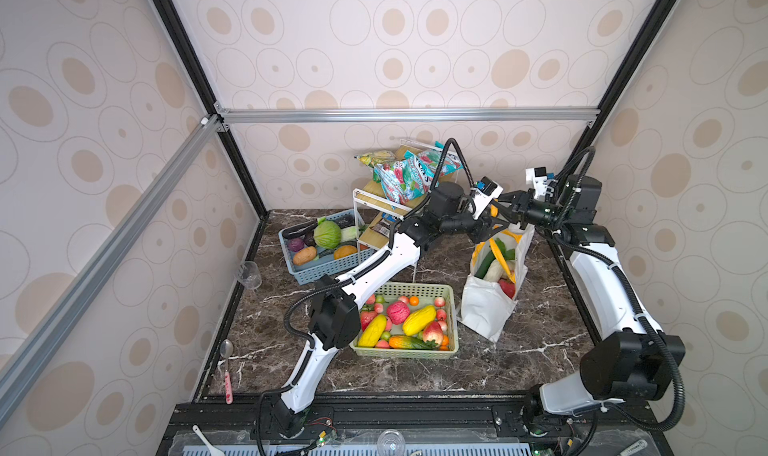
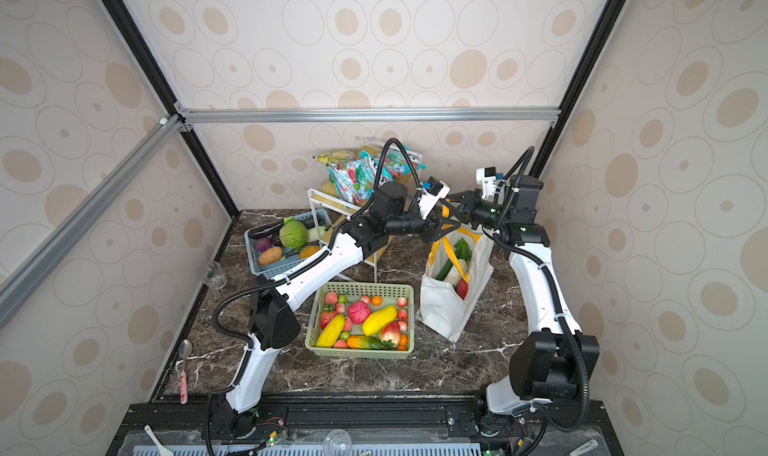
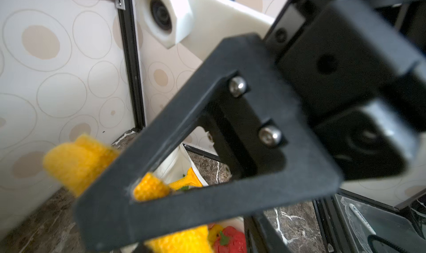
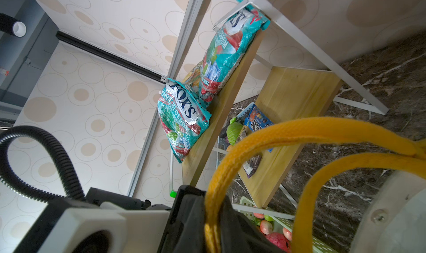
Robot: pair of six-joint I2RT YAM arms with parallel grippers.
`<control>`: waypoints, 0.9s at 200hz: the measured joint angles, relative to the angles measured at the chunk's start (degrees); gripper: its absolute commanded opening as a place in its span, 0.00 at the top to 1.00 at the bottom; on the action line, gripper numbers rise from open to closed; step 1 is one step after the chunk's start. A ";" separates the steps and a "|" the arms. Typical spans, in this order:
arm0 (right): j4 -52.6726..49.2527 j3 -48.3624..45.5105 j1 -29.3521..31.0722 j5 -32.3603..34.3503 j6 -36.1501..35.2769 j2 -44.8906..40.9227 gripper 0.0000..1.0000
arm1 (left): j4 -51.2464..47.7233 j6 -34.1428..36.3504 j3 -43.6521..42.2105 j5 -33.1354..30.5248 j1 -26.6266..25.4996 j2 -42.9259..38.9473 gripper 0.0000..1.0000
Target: Place the food into the grocery bag and tie it
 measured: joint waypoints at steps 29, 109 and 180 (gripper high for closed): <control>-1.20 -3.45 -2.34 1.25 -0.26 -3.48 0.88 | 0.59 -0.11 -5.31 -2.08 0.02 -2.29 0.33; -3.13 -5.18 -4.37 2.45 -1.53 -5.75 0.89 | -0.63 -4.55 -8.13 -10.32 0.39 -5.79 0.30; -7.74 -5.18 -4.48 4.02 -4.24 -6.01 0.91 | -3.04 -15.69 -18.73 -13.20 1.40 -14.27 0.32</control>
